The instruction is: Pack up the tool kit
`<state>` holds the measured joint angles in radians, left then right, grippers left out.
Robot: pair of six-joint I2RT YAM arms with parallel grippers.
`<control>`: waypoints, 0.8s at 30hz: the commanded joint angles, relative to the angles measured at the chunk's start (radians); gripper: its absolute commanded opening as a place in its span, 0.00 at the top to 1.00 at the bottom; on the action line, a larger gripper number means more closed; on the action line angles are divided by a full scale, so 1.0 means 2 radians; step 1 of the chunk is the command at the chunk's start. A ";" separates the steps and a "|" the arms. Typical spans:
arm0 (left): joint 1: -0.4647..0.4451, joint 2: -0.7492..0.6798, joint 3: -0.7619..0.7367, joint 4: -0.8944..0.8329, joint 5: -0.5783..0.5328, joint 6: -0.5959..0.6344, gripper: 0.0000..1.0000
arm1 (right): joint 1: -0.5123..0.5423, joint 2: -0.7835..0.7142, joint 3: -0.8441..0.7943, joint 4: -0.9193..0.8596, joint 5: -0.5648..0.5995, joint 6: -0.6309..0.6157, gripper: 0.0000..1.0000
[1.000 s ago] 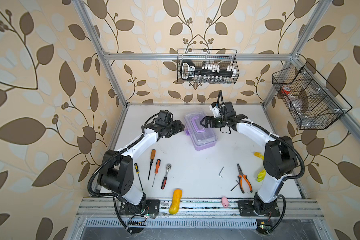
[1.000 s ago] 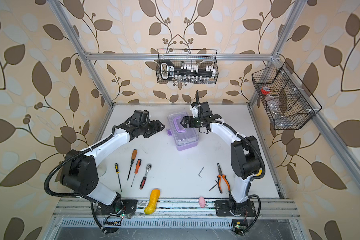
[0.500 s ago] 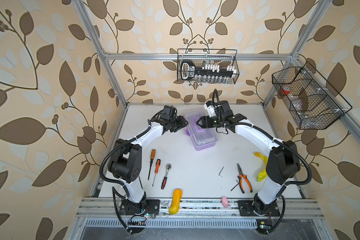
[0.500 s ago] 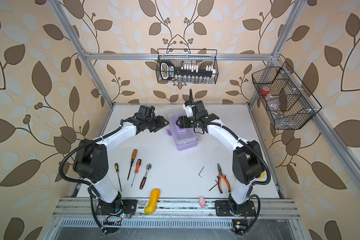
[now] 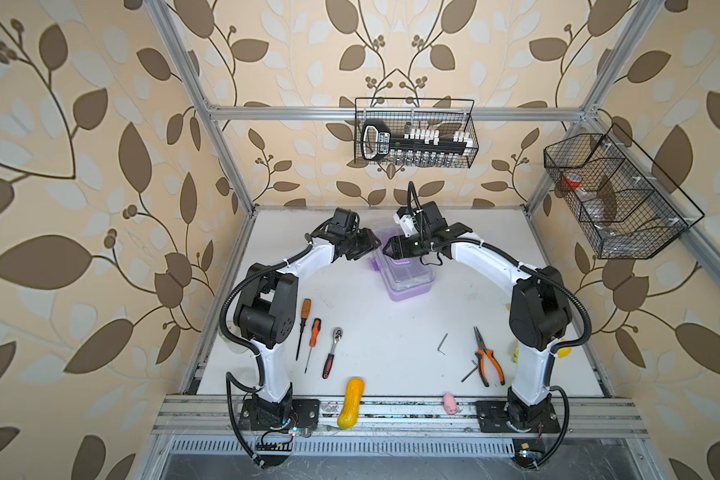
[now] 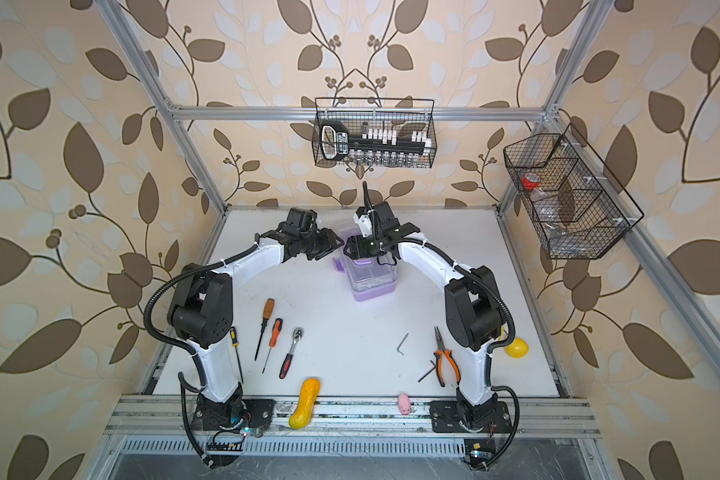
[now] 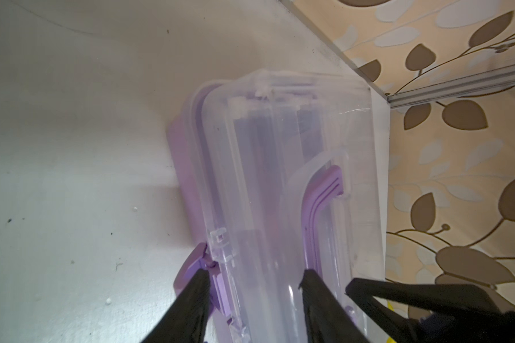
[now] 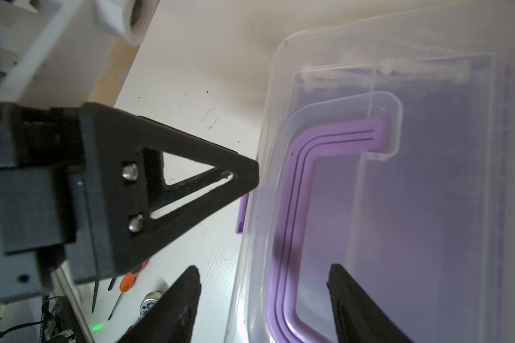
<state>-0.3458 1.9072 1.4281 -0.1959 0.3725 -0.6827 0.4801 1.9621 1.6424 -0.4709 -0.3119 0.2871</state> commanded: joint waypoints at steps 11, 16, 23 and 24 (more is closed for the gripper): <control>0.002 0.002 0.005 0.046 0.022 -0.016 0.51 | 0.004 0.045 0.024 0.007 -0.113 0.005 0.30; 0.002 -0.004 -0.014 0.058 0.023 -0.019 0.51 | -0.005 0.041 0.005 0.061 -0.198 0.044 0.29; 0.002 -0.019 -0.021 0.062 0.020 -0.017 0.48 | -0.024 0.023 -0.054 0.200 -0.288 0.150 0.31; 0.003 -0.020 -0.022 0.064 0.020 -0.018 0.47 | -0.024 0.022 -0.057 0.205 -0.289 0.154 0.31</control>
<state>-0.3367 1.9198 1.3914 -0.1066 0.3912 -0.7181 0.4370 2.0201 1.5684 -0.2081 -0.7654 0.4892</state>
